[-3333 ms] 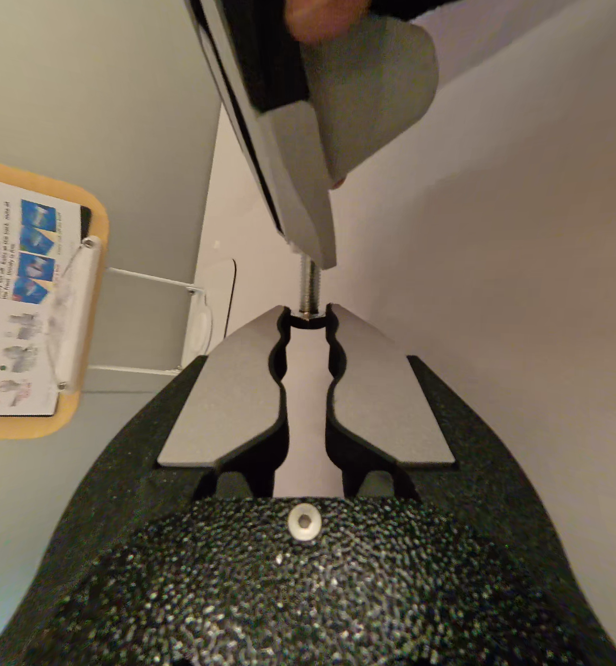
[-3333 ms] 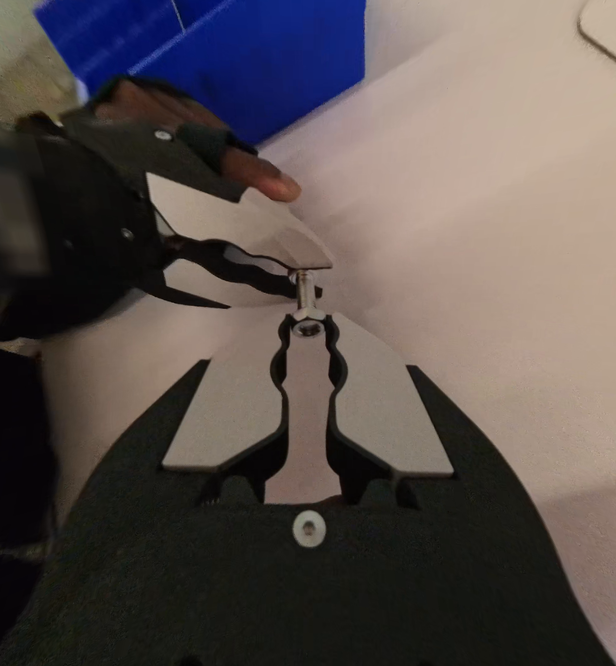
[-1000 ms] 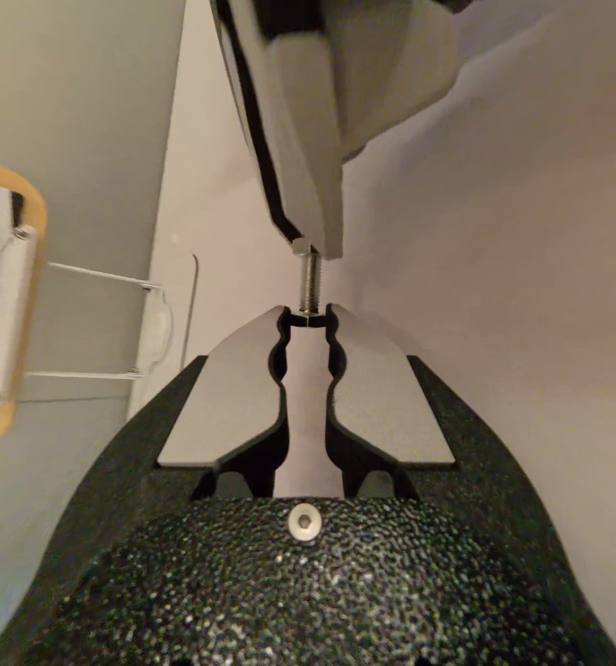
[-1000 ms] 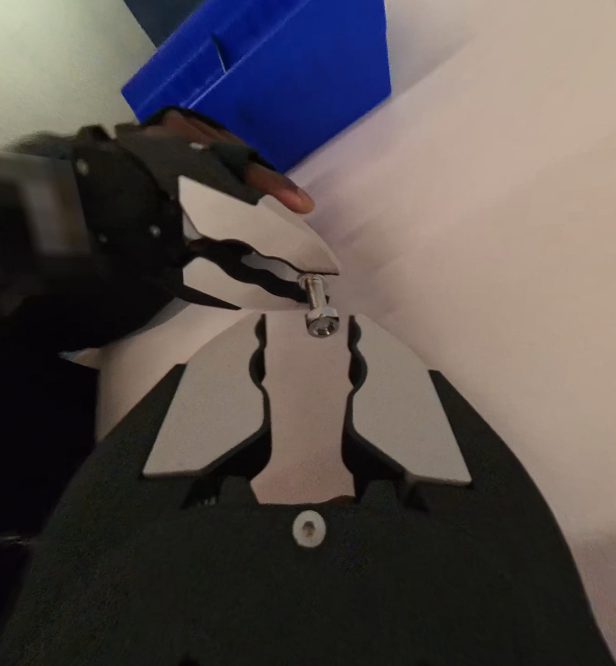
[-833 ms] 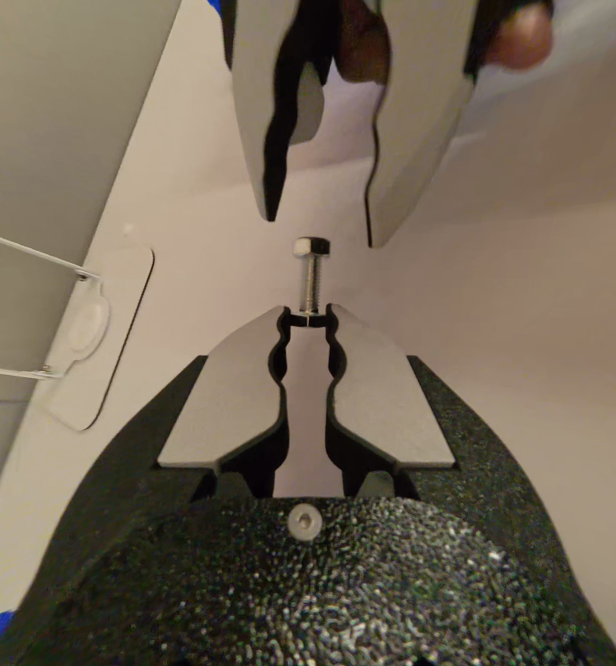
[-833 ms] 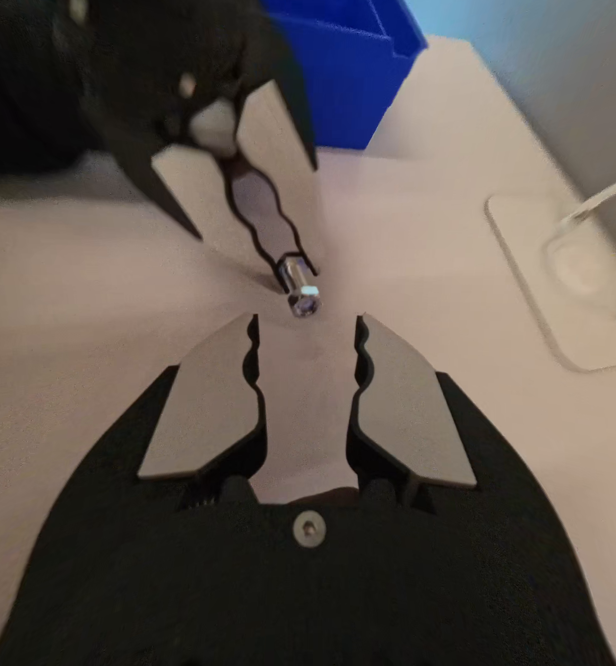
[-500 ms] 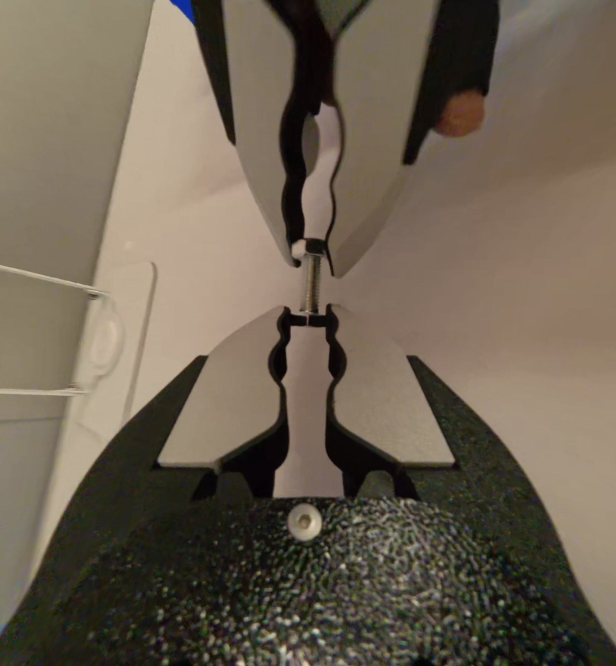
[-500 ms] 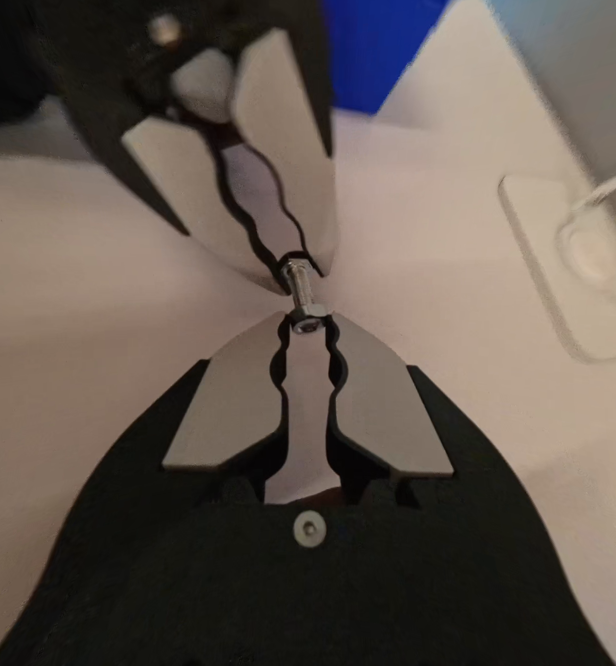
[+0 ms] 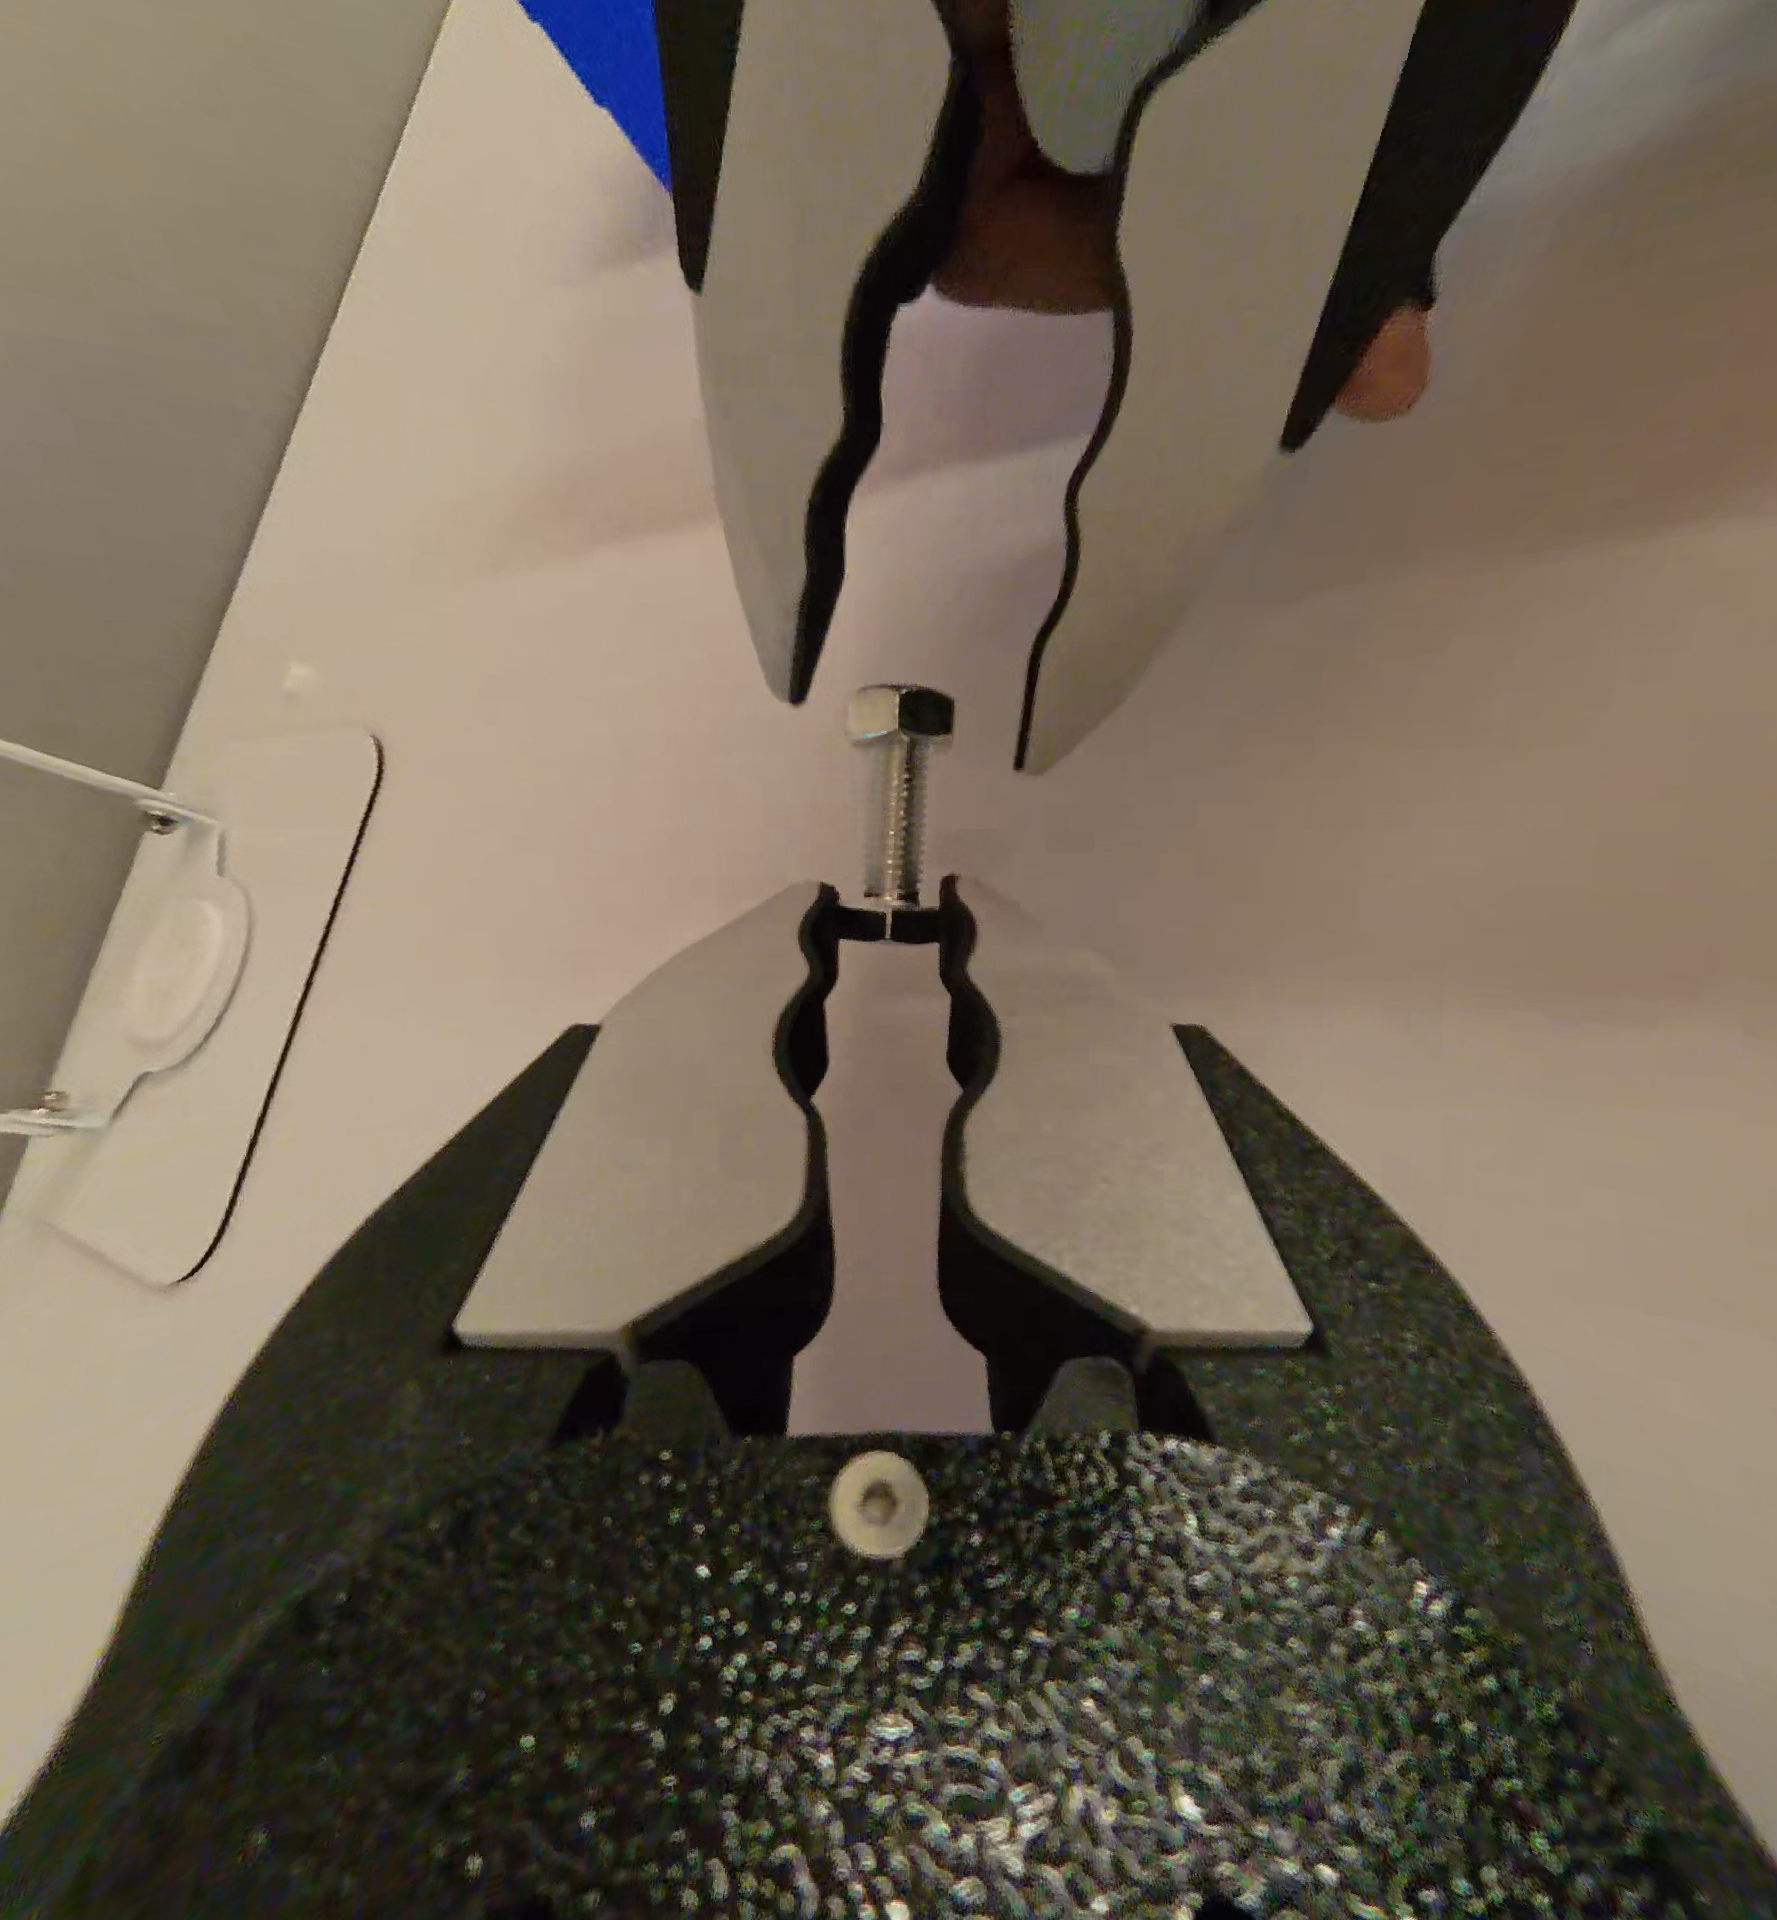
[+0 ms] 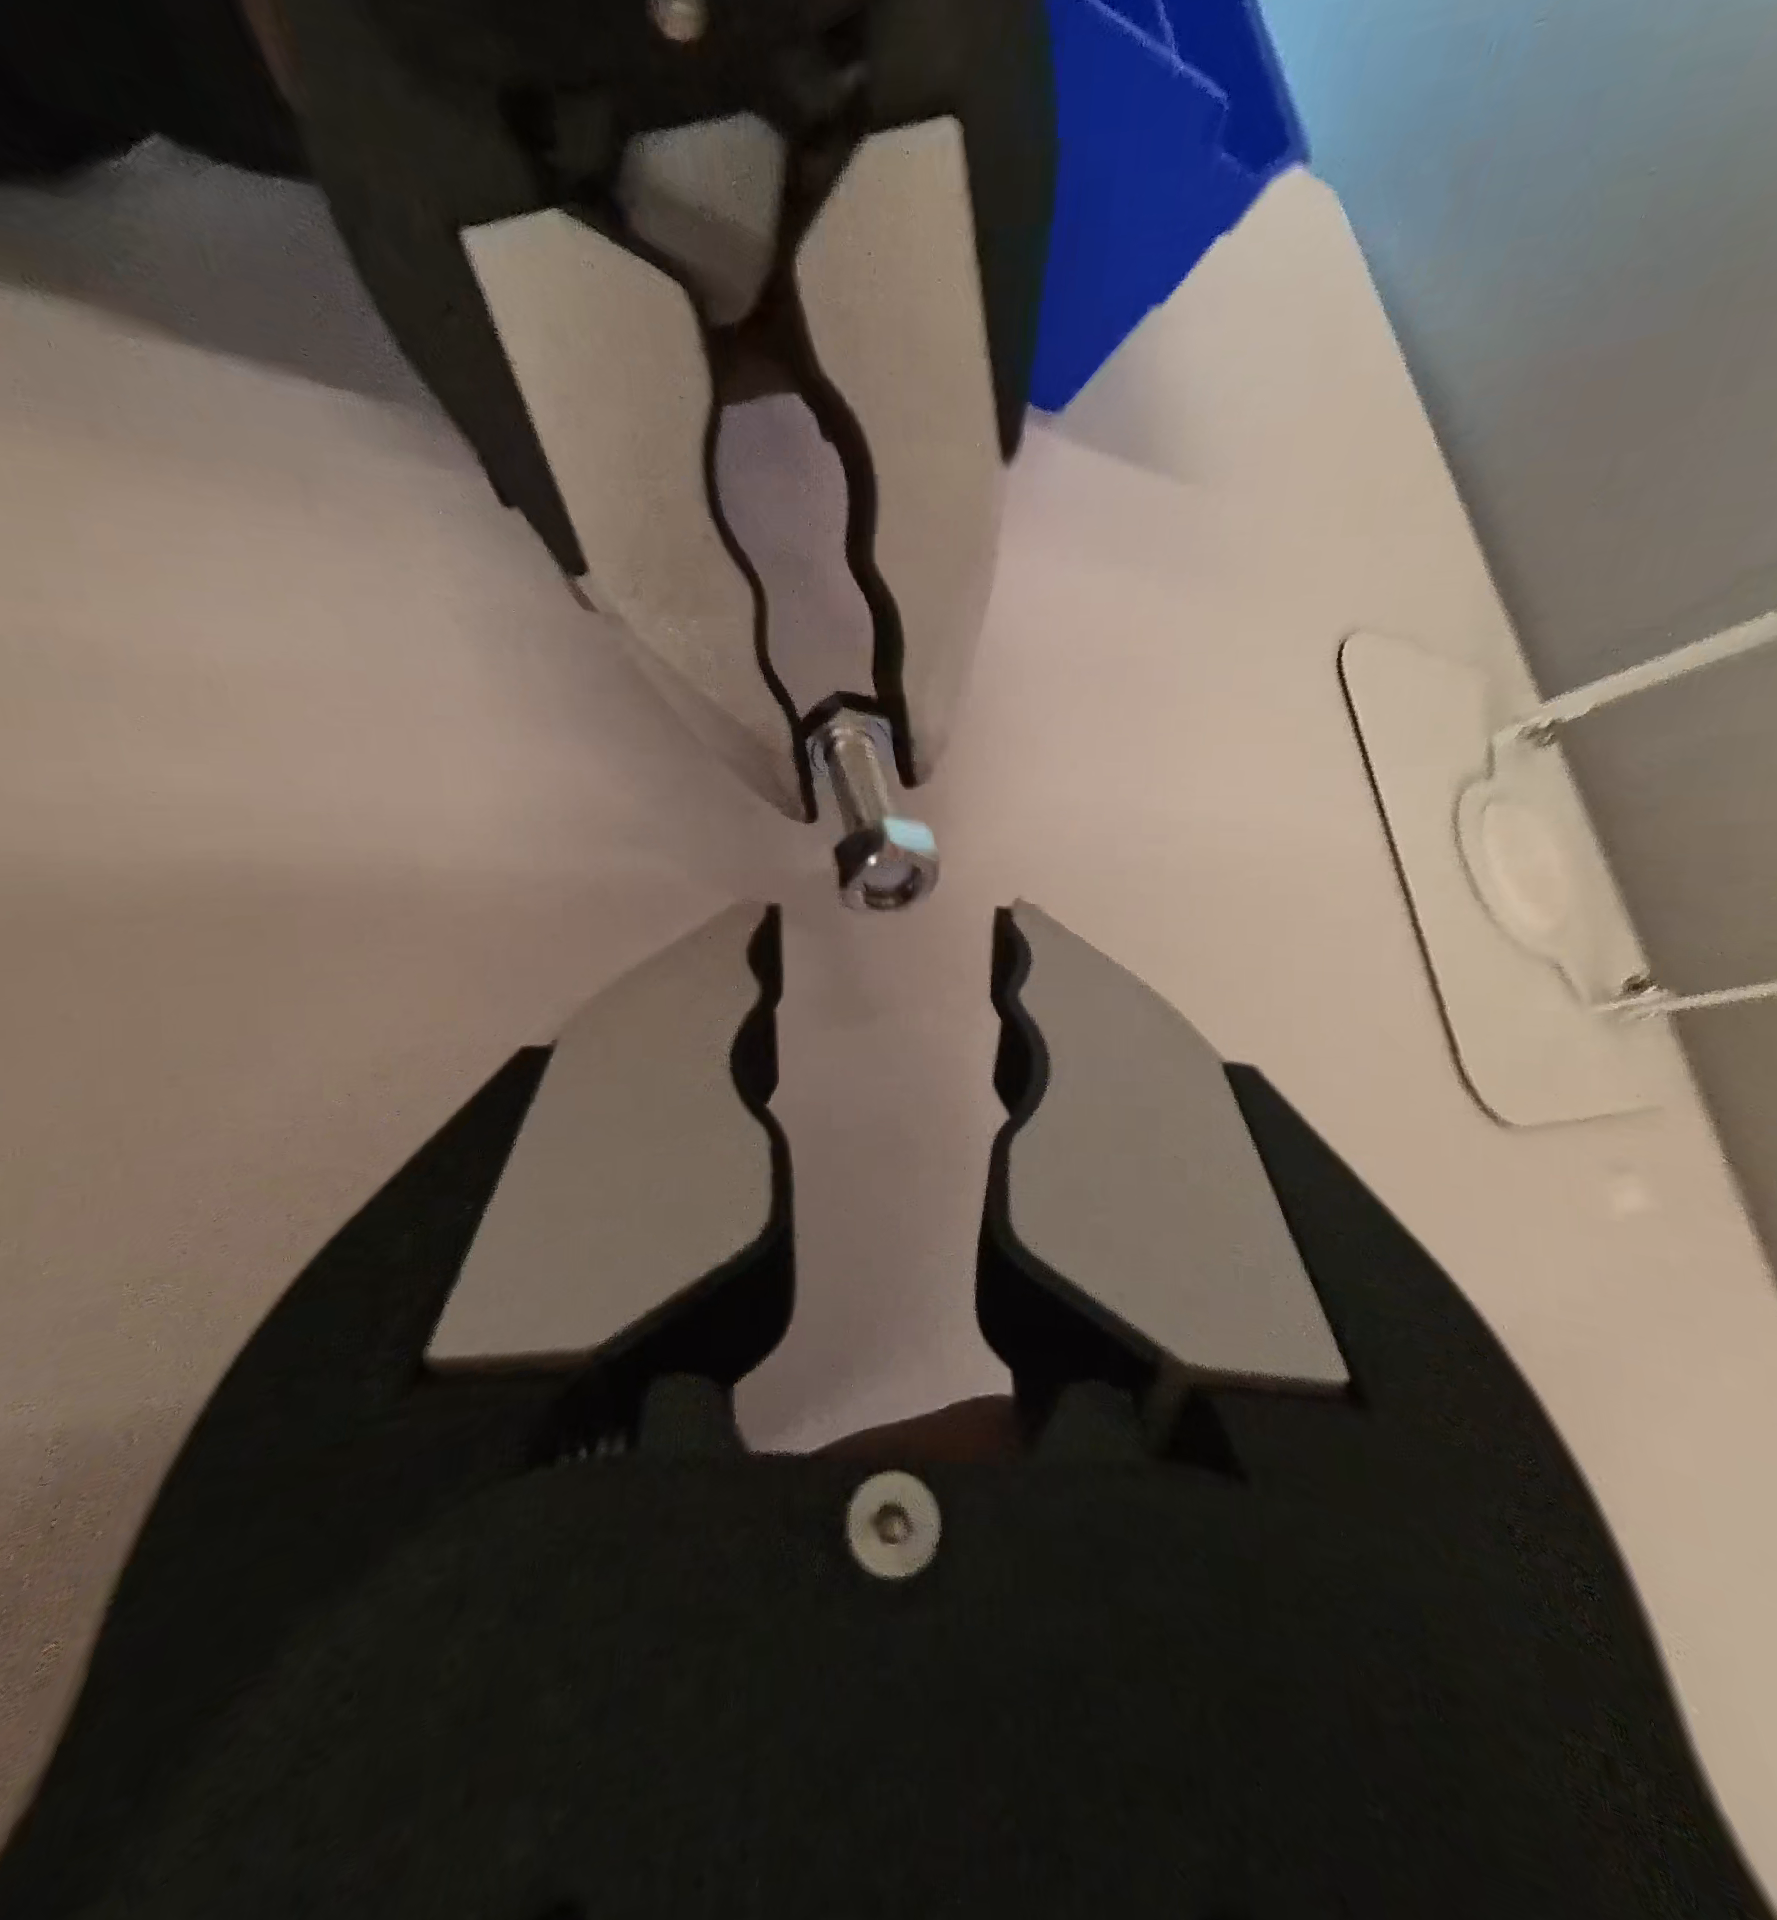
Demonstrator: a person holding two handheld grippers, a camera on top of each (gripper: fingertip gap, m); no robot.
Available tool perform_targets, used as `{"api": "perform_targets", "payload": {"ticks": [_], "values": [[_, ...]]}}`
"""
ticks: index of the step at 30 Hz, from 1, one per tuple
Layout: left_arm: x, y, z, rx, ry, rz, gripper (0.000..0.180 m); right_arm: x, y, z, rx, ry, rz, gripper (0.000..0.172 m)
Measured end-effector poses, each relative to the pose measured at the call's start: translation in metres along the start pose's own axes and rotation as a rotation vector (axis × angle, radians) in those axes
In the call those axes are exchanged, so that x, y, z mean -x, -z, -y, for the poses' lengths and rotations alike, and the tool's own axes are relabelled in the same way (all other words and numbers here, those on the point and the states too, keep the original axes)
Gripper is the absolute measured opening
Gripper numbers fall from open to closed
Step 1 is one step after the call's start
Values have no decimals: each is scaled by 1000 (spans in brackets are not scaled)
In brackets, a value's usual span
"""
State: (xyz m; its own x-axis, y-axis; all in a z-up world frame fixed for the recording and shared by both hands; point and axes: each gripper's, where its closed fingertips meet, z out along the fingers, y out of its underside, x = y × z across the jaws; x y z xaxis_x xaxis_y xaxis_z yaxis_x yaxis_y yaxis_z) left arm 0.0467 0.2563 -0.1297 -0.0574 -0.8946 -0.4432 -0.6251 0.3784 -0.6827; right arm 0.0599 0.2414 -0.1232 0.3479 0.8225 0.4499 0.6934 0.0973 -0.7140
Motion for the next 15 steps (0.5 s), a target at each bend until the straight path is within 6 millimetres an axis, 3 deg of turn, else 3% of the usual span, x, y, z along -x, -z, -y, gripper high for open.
{"api": "perform_targets", "payload": {"ticks": [2, 4, 6, 8, 10, 12, 15], "values": [[-6, -2, 0, 5, -10, -31, 18, 4, -2, 4, -16, 25, -1, 22], [-5, -4, -2, 41, -67, 1, 18, 5, -5, -1, 24, -34, 18, 18], [-1, -5, -3, 81, -181, 75, 18, 7, -8, -7, 62, -302, 98, 18], [2, -6, -5, 130, -314, 148, 18, 12, -8, -5, 50, -718, 249, 18], [4, -5, -2, 130, -338, 176, 18, 9, -5, -1, -13, -891, 349, 18], [6, -4, -1, 109, -251, 154, 18, 1, -1, 3, -71, -801, 332, 29], [8, -1, -4, 87, -137, 114, 18, -10, 2, 3, -79, -421, 142, 49]]}}
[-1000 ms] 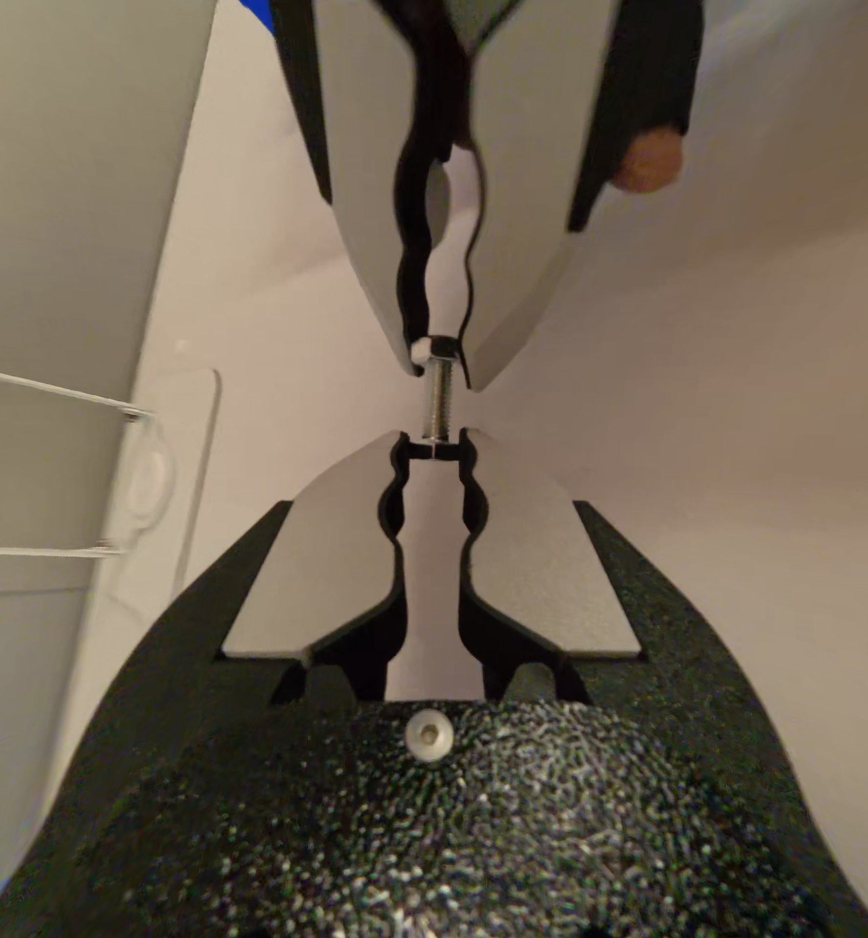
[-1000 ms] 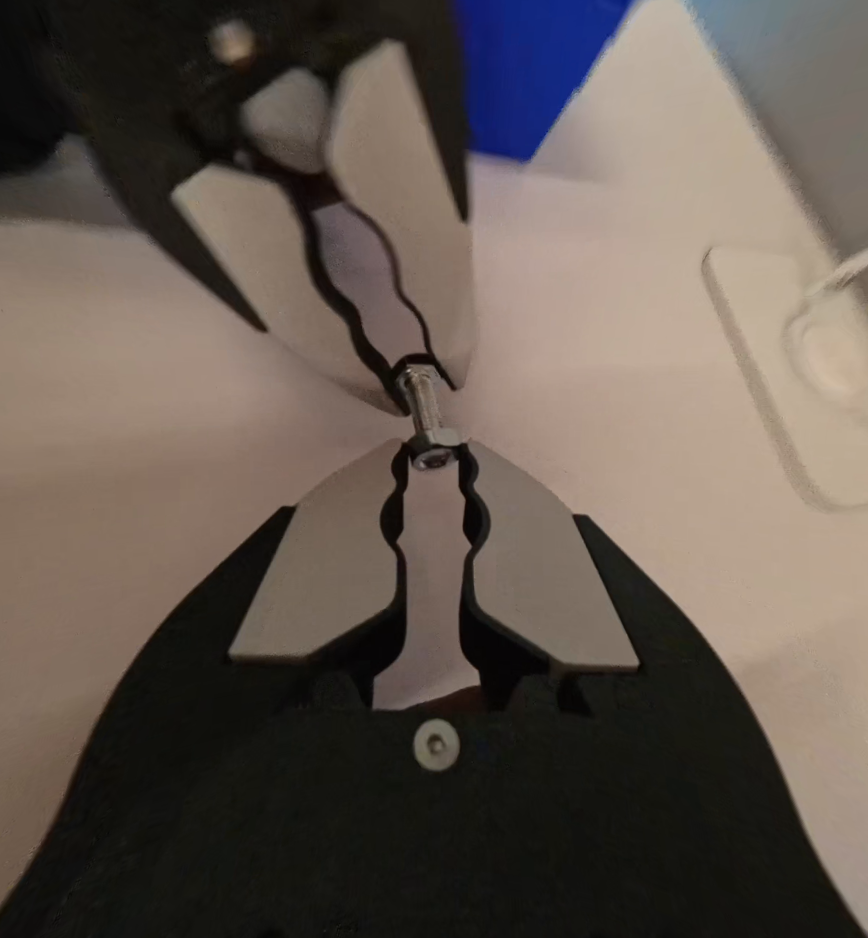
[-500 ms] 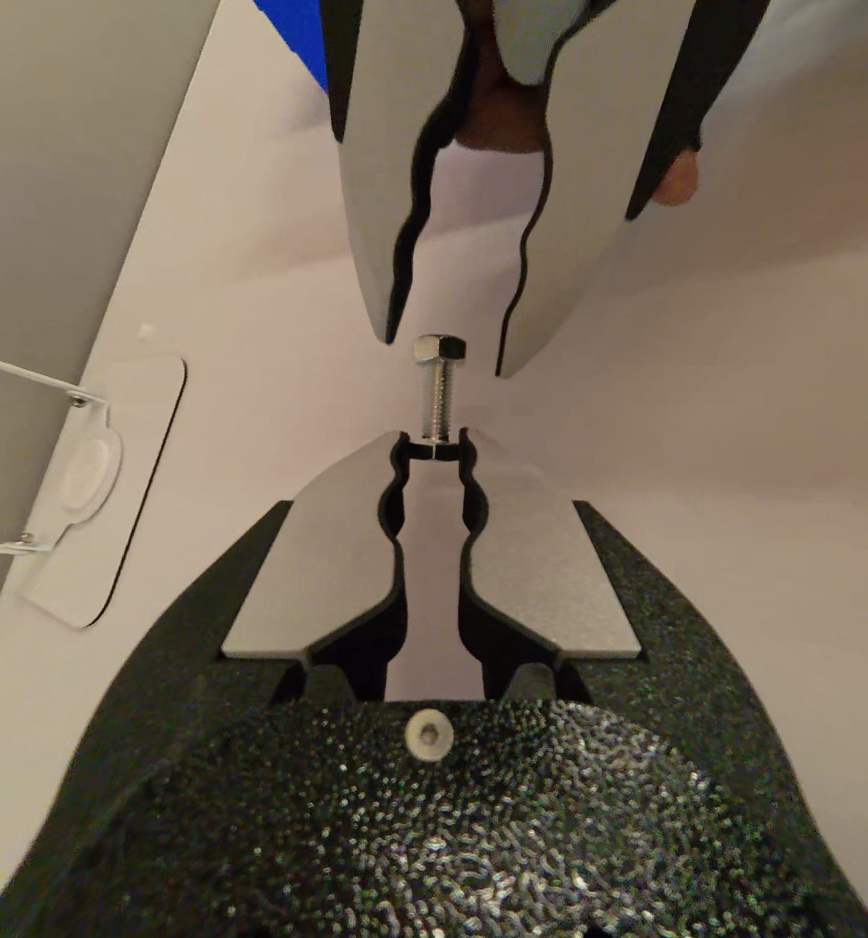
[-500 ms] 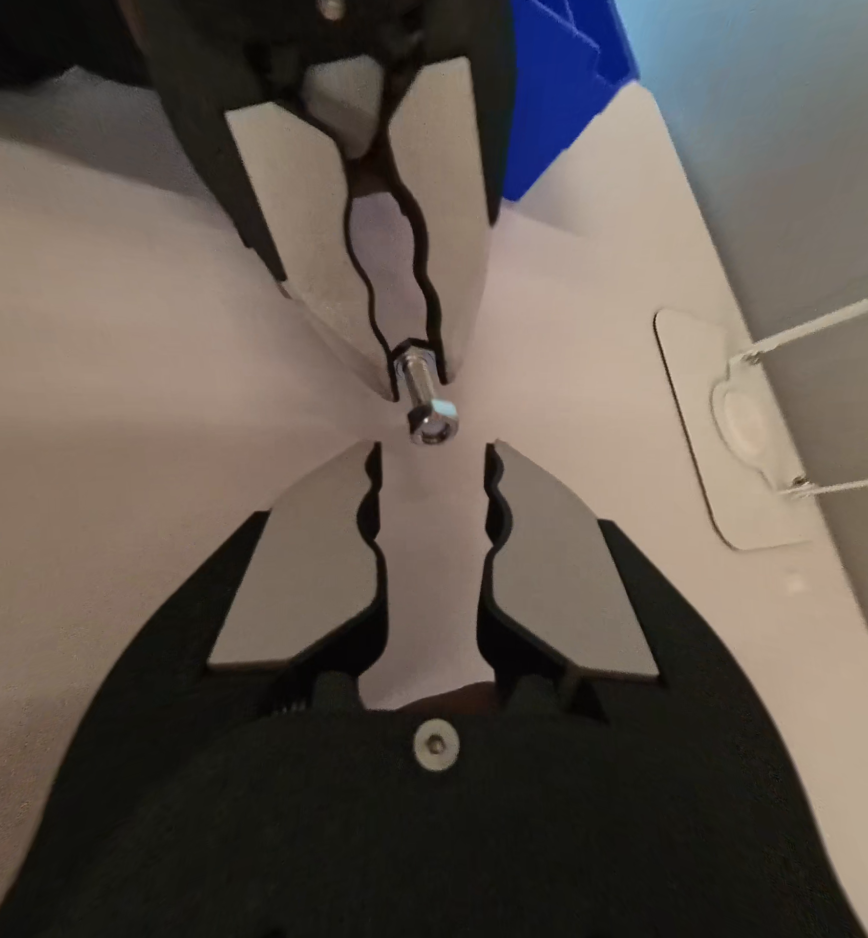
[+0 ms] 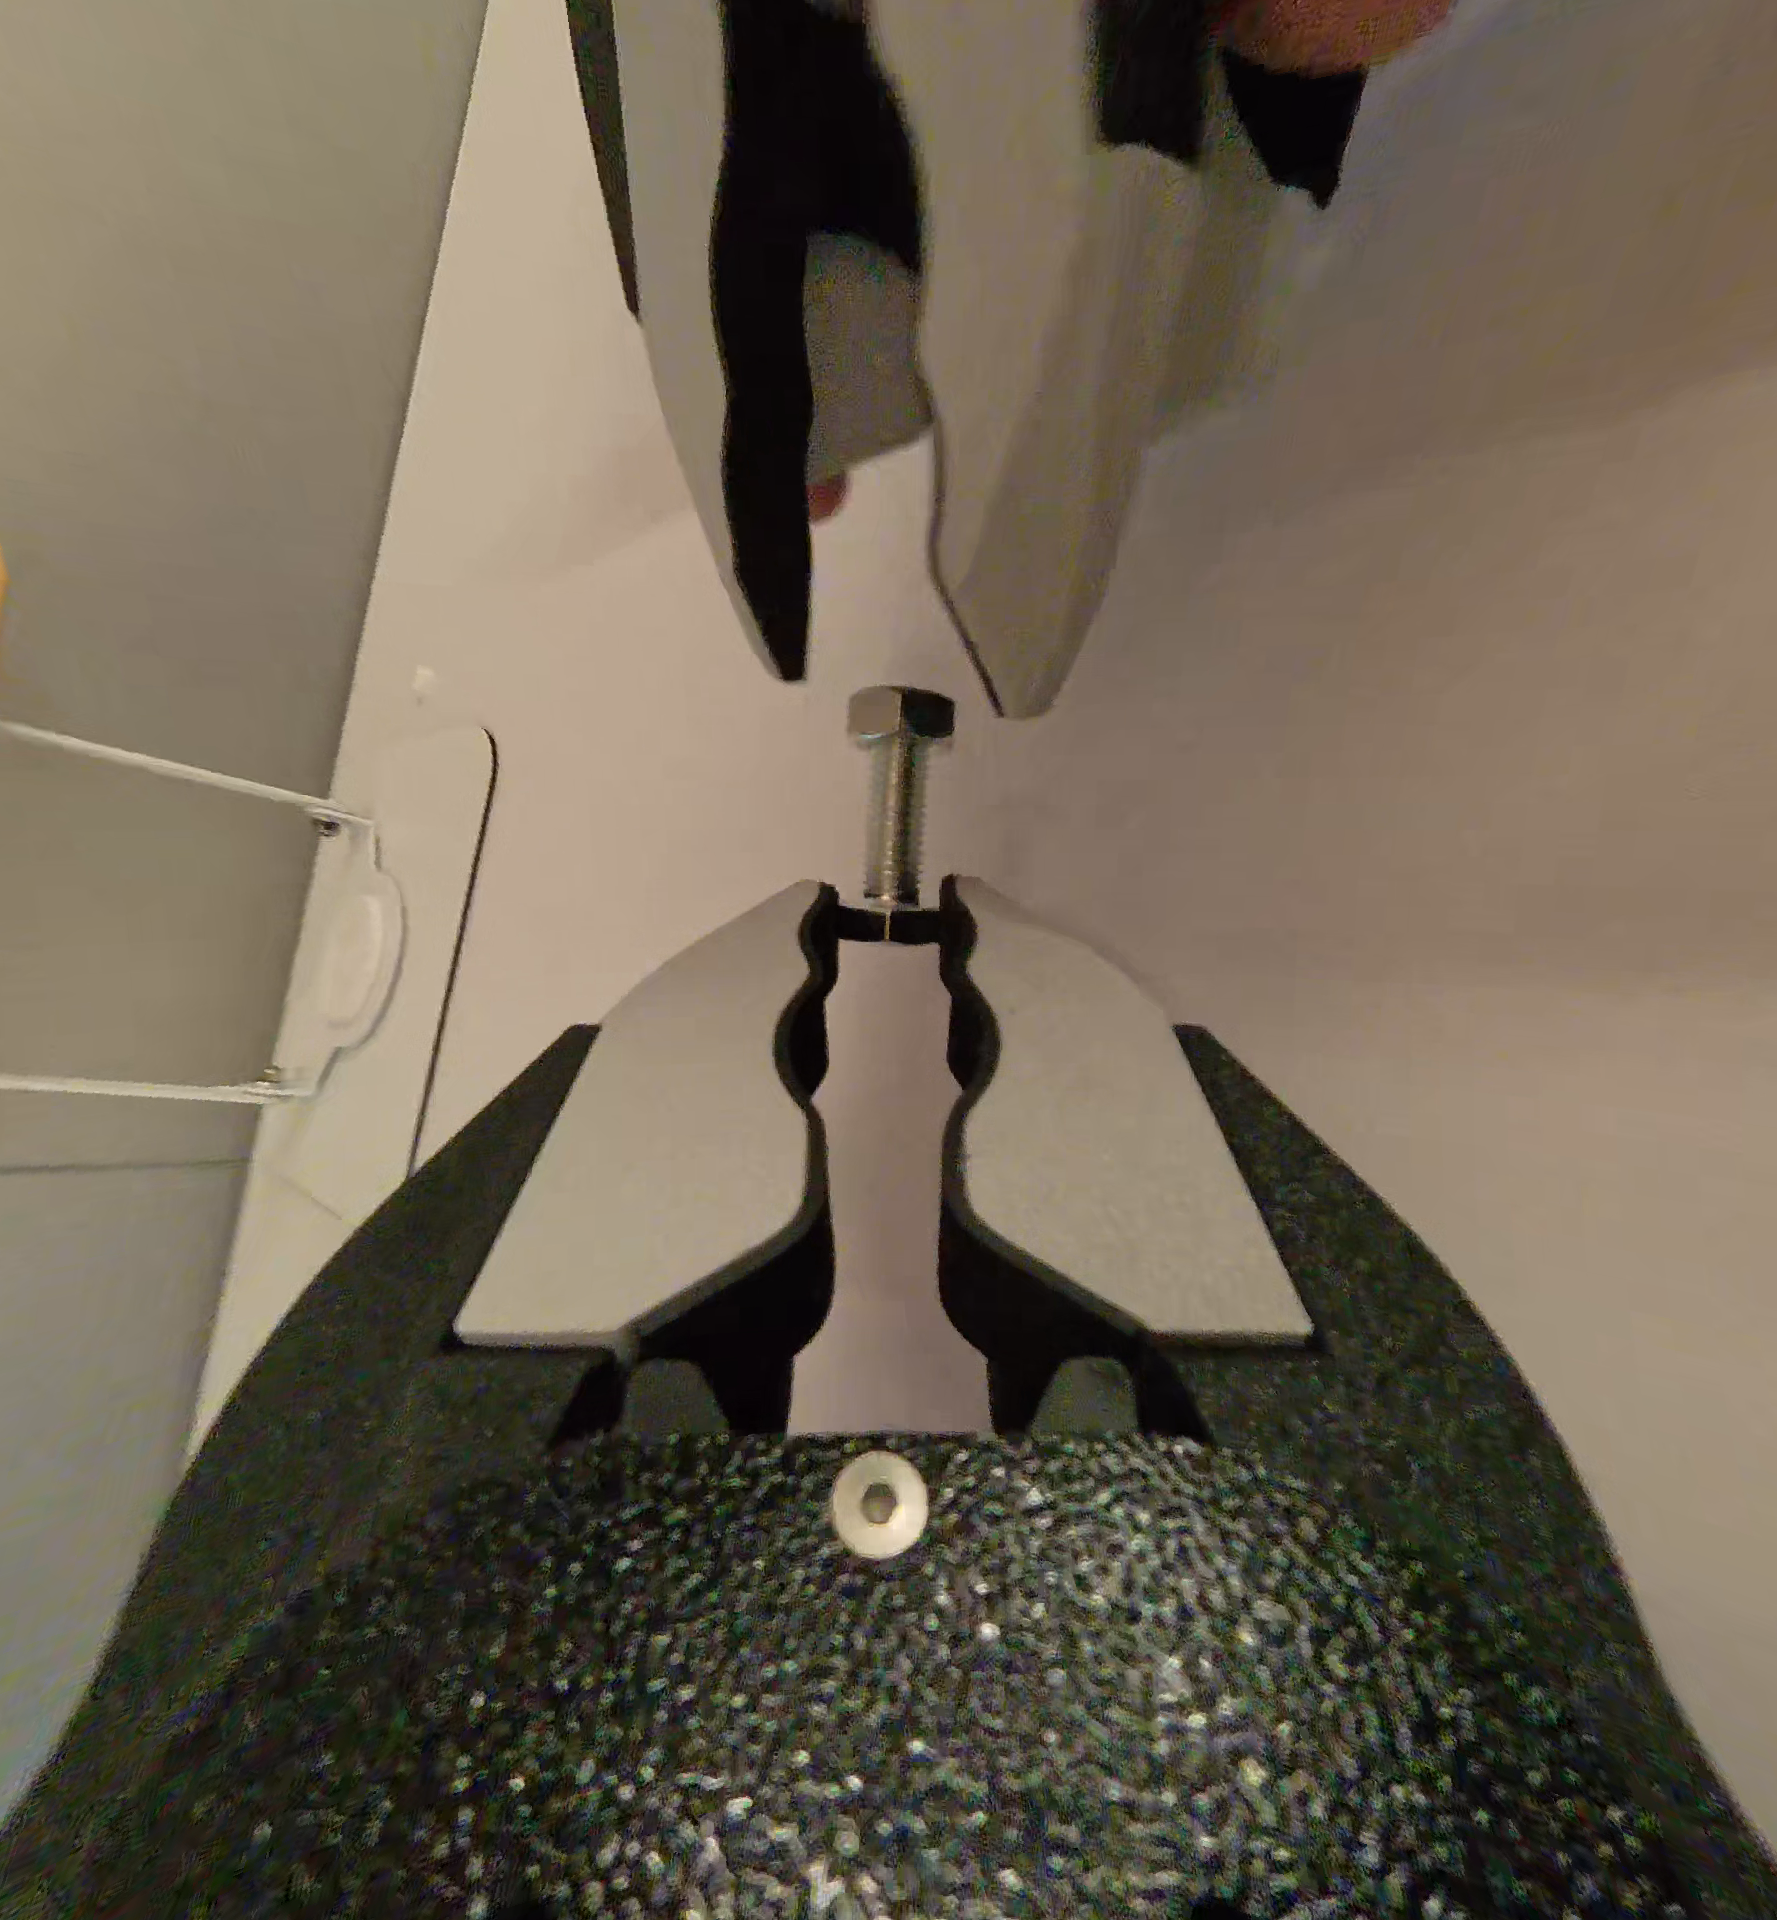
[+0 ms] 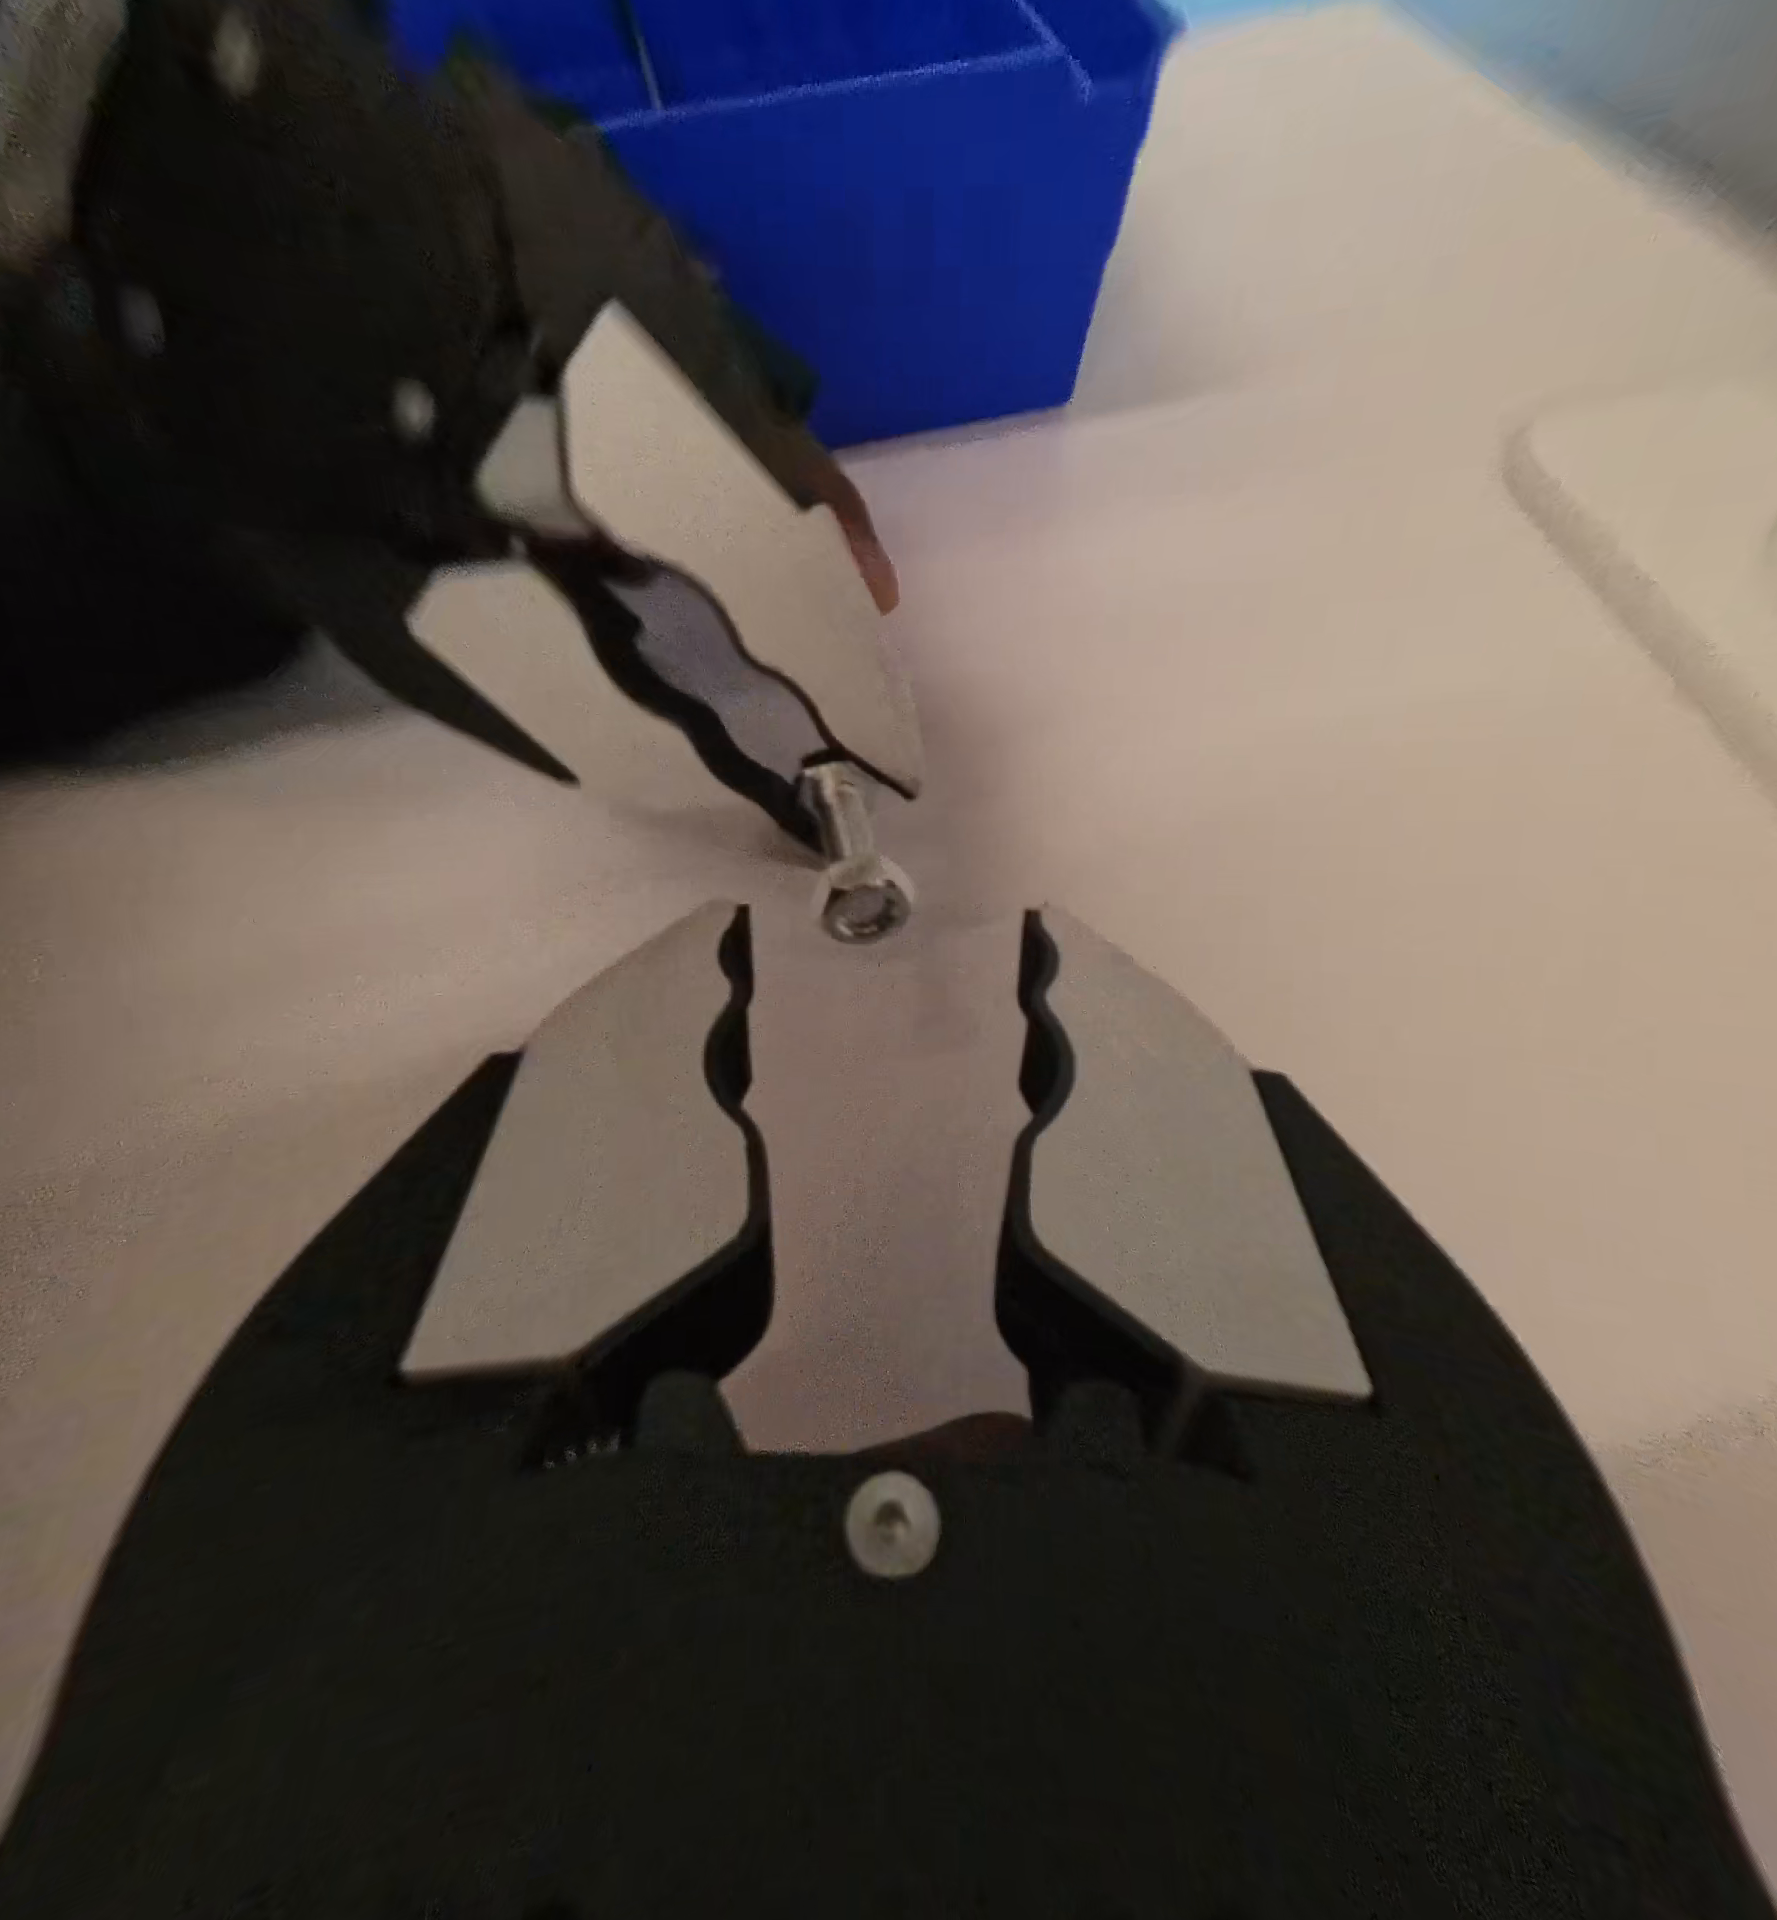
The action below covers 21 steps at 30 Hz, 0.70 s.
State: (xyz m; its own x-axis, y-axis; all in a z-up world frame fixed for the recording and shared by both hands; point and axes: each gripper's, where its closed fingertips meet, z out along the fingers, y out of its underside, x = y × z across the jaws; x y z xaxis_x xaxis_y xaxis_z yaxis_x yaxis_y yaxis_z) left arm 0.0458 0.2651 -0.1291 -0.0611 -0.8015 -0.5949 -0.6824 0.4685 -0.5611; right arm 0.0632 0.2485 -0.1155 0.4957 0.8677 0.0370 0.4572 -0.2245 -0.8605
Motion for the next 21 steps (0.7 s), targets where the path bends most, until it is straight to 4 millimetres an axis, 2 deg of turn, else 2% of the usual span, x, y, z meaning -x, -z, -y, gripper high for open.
{"api": "perform_targets", "payload": {"ticks": [2, 4, 6, 8, 10, 13, 14, 15, 16, 18, 21], "values": [[0, 2, 1, -27, 58, -29, 18, 0, 0, -1, 21, 258, -96, 51], [-2, 3, 4, -53, 90, -59, 18, 4, -2, -3, 44, 426, -140, 48], [-7, 3, 6, -67, 97, -96, 18, 7, -4, 0, 31, 475, -164, 36], [-9, 1, 6, -52, 71, -94, 18, 12, -7, 0, 31, 444, -144, 18], [-8, 0, 4, -23, -6, -52, 18, 9, -12, -8, 88, 292, -120, 18], [-4, -2, 0, 37, -193, 45, 18, 15, -15, -13, 101, -291, 53, 18], [-4, -3, 0, 44, -215, 58, 18, 16, -14, -12, 85, -421, 116, 18], [-3, -3, 1, 37, -203, 61, 18, 14, -12, -10, 58, -459, 156, 18], [-2, -3, 2, 26, -163, 53, 18, 11, -9, -7, 29, -425, 162, 24], [-1, -2, 1, 14, -82, 29, 18, -1, -3, -2, -2, -225, 67, 43], [-3, 1, 0, -18, 20, -32, 18, -3, 4, 0, 5, 156, -67, 47]]}}
